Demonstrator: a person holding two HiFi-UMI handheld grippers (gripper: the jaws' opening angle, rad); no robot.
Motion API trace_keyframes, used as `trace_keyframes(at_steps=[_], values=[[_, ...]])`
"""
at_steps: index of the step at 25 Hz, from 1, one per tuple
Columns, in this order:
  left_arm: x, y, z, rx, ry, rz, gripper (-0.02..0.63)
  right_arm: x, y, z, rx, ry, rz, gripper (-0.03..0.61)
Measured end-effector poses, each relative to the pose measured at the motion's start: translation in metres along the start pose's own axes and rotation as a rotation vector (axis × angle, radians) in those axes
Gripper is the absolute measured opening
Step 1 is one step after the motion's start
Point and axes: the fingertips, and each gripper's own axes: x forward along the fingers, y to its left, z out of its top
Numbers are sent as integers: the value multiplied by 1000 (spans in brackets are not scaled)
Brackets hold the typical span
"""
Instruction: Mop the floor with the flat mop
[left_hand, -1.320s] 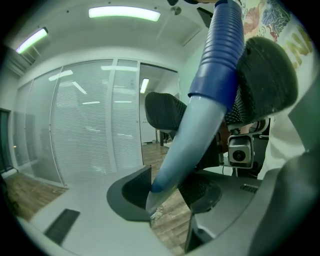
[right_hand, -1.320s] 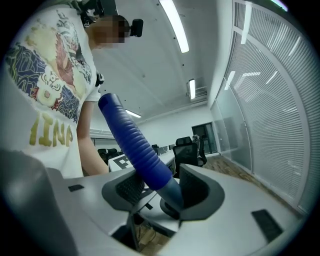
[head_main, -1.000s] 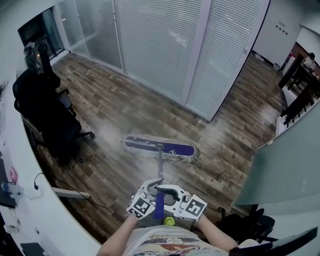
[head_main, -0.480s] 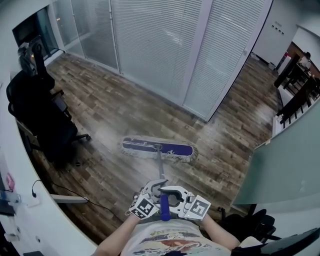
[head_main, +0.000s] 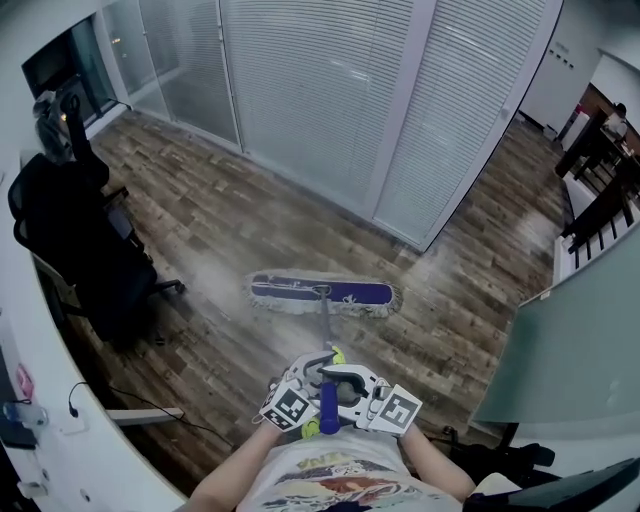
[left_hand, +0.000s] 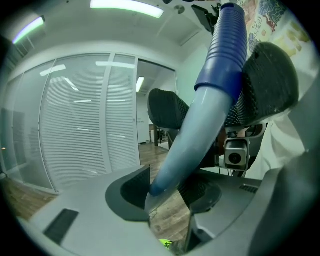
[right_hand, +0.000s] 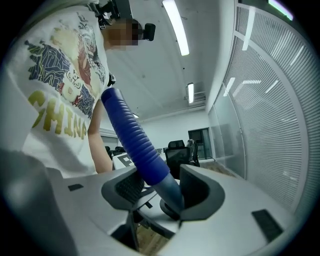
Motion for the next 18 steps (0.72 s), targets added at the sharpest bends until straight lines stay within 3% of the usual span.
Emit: trace_keyframes(at_steps=[5, 11, 18], values=[[41, 78, 0, 8, 15, 9, 144, 16, -86, -2, 4, -23, 4, 210], [109, 203, 16, 6, 29, 16, 143, 38, -227, 5, 25, -27, 9, 210], [200, 322, 37, 48, 92, -28, 143, 37, -381, 6, 146, -19, -33, 225]])
